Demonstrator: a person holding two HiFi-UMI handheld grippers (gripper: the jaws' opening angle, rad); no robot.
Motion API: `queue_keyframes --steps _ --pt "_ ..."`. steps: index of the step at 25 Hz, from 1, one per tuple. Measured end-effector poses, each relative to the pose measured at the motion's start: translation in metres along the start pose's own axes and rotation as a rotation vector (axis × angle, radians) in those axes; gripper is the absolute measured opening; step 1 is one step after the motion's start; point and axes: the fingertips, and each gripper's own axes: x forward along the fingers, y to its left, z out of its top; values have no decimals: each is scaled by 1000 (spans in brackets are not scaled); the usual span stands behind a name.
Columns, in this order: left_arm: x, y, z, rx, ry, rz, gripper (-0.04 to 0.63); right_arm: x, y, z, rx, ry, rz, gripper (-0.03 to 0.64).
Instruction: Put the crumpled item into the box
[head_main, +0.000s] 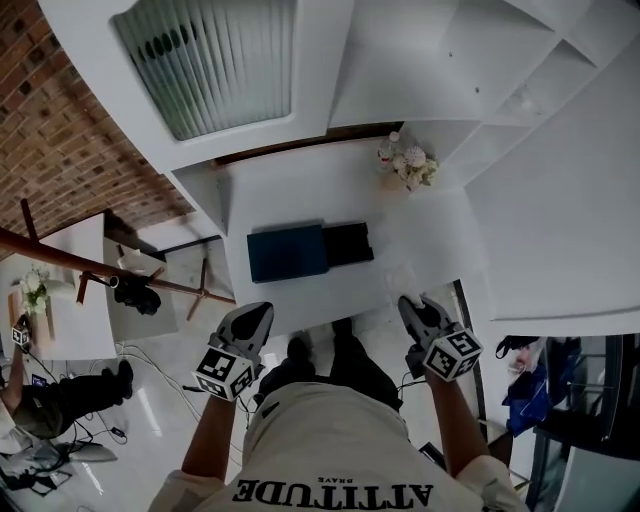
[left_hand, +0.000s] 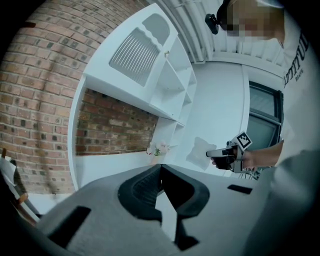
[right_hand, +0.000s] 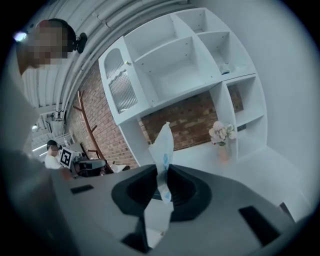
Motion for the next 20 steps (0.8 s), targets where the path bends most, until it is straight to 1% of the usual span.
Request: queue_keyframes --steps 4,8,14,20 --pt "15 -2 3 -25 -2 35 26 22 -14 7 17 35 57 67" --pt "32 -11 7 -65 -13 117 26 46 -39 16 -10 112 142 67" --pt "58 -21 0 -124 -19 241 26 91 -82 1 -48 240 271 67" --pt "78 -33 -8 -143 -8 335 26 143 -109 -29 -101 408 412 67"
